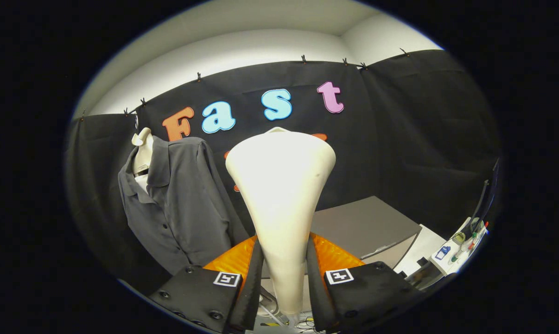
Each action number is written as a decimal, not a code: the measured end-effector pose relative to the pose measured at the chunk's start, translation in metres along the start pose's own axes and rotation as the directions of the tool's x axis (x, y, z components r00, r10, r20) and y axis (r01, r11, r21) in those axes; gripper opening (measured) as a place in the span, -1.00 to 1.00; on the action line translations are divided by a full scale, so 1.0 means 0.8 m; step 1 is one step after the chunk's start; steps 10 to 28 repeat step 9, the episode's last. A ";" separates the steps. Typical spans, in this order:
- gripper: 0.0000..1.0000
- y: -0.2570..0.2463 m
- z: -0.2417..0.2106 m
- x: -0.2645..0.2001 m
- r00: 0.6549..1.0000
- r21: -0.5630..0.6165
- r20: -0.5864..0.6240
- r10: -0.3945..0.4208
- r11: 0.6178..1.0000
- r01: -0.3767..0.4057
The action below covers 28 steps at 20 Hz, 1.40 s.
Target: Iron the clothes twice with a garment steamer, once on the left side and once on the right side.
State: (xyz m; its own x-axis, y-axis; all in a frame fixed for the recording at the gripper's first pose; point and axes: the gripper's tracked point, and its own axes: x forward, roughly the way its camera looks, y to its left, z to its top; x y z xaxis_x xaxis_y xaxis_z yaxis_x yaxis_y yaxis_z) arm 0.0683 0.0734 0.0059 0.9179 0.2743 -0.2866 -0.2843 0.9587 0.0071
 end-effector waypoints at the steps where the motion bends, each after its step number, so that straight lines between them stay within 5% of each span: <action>1: 0.06 0.001 -0.002 0.000 1.000 0.000 -0.005 0.004 1.000 -0.004; 28: 0.06 0.006 -0.012 0.002 0.999 -0.004 -0.022 0.026 1.000 -0.026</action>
